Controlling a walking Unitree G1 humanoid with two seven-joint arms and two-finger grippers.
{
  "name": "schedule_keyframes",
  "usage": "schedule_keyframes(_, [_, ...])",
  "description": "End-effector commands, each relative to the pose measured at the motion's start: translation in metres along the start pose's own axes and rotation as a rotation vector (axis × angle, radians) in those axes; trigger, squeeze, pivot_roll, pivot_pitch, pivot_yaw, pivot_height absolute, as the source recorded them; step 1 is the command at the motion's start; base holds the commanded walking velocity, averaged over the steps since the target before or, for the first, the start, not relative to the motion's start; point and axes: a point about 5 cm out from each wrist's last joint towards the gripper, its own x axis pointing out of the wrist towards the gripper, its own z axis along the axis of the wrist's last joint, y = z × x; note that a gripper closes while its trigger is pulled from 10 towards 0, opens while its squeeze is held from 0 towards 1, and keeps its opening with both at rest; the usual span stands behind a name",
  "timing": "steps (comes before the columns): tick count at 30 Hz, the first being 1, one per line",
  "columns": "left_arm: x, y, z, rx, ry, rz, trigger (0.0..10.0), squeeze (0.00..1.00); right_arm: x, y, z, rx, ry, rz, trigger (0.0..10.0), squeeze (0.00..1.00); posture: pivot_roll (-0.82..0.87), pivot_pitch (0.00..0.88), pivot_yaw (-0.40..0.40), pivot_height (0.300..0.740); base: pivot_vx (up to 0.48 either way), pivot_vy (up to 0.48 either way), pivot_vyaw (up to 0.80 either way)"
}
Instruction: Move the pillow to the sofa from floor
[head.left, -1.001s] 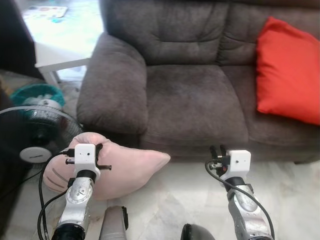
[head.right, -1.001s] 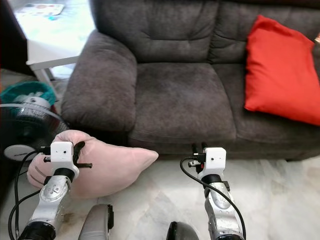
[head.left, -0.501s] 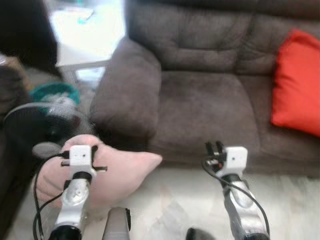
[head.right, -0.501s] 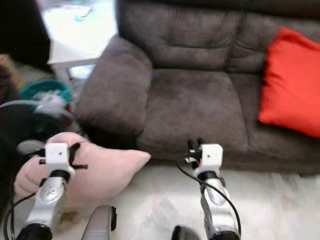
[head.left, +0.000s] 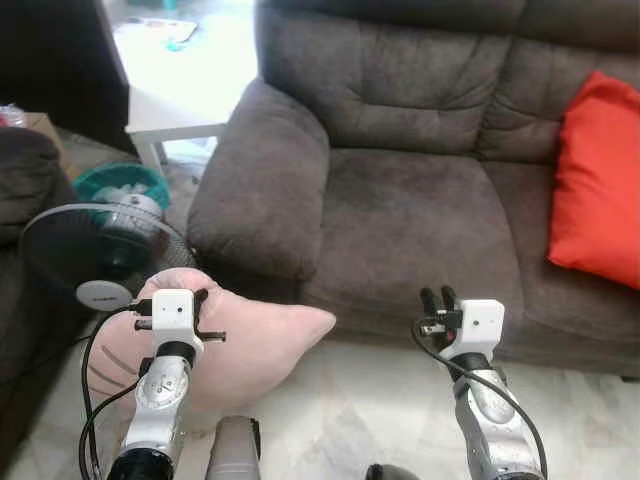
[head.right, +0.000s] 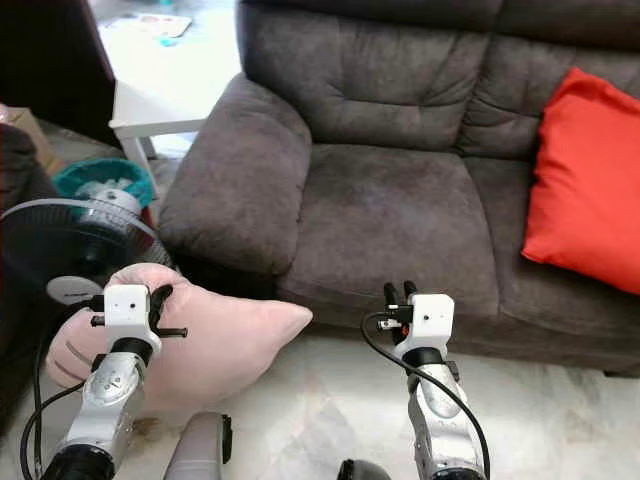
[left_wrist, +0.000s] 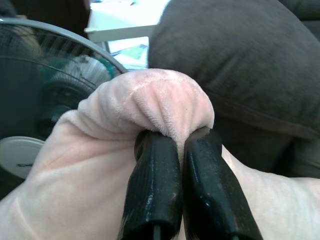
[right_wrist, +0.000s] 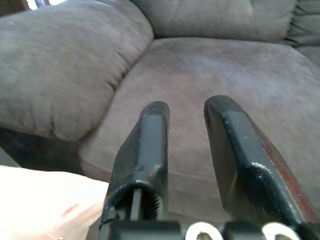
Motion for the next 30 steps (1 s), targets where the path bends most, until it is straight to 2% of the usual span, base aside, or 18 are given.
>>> schedule_keyframes(1, [0.008,0.001,0.023,0.008,-0.109,-0.006,10.0,0.0,0.0,-0.004,0.001,0.002,-0.008,-0.018,10.0,0.0,0.13,0.046,-0.072,0.689,0.0,0.0,0.0])
schedule_keyframes(8, [0.007,0.003,0.022,0.01,-0.102,-0.008,10.0,0.0,-0.001,-0.002,0.0,0.006,-0.006,-0.011,10.0,0.0,0.13,0.046,-0.072,0.739,0.0,0.0,0.0])
schedule_keyframes(10, [0.007,0.002,0.02,0.011,-0.095,-0.014,10.0,0.0,-0.001,-0.002,0.0,0.007,-0.007,-0.011,10.0,0.0,0.13,0.046,-0.072,0.74,0.0,0.0,0.0])
schedule_keyframes(13, [0.005,-0.001,0.012,0.011,-0.058,-0.041,10.0,0.0,0.0,-0.002,-0.002,0.012,0.005,-0.01,10.0,0.0,0.13,0.041,-0.069,0.74,0.0,0.0,0.0])
schedule_keyframes(17, [-0.002,-0.003,-0.012,0.02,0.065,-0.068,10.0,0.0,-0.002,-0.005,-0.013,0.012,0.059,-0.024,10.0,0.0,0.13,0.032,-0.066,0.74,0.0,0.0,0.0])
schedule_keyframes(23, [-0.027,0.0,-0.062,0.064,0.325,-0.094,10.0,0.0,-0.017,-0.011,-0.052,0.023,0.26,-0.055,10.0,0.0,0.13,0.0,-0.057,0.74,0.0,0.0,0.0])
schedule_keyframes(26, [-0.033,0.002,-0.071,0.094,0.368,-0.102,10.0,0.0,-0.026,-0.014,-0.065,0.027,0.339,-0.077,10.0,0.0,0.13,0.0,-0.054,0.74,0.0,0.0,0.0])
schedule_keyframes(27, [-0.038,0.001,-0.078,0.114,0.414,-0.134,10.0,0.0,-0.037,-0.016,-0.079,0.027,0.424,-0.09,10.0,0.0,0.13,0.0,-0.052,0.74,0.0,0.0,0.0])
schedule_keyframes(30, [-0.046,0.0,-0.09,0.128,0.497,-0.162,10.0,0.0,-0.057,-0.018,-0.1,0.028,0.564,-0.11,10.0,0.0,0.14,0.0,-0.05,0.74,0.0,0.0,0.0])
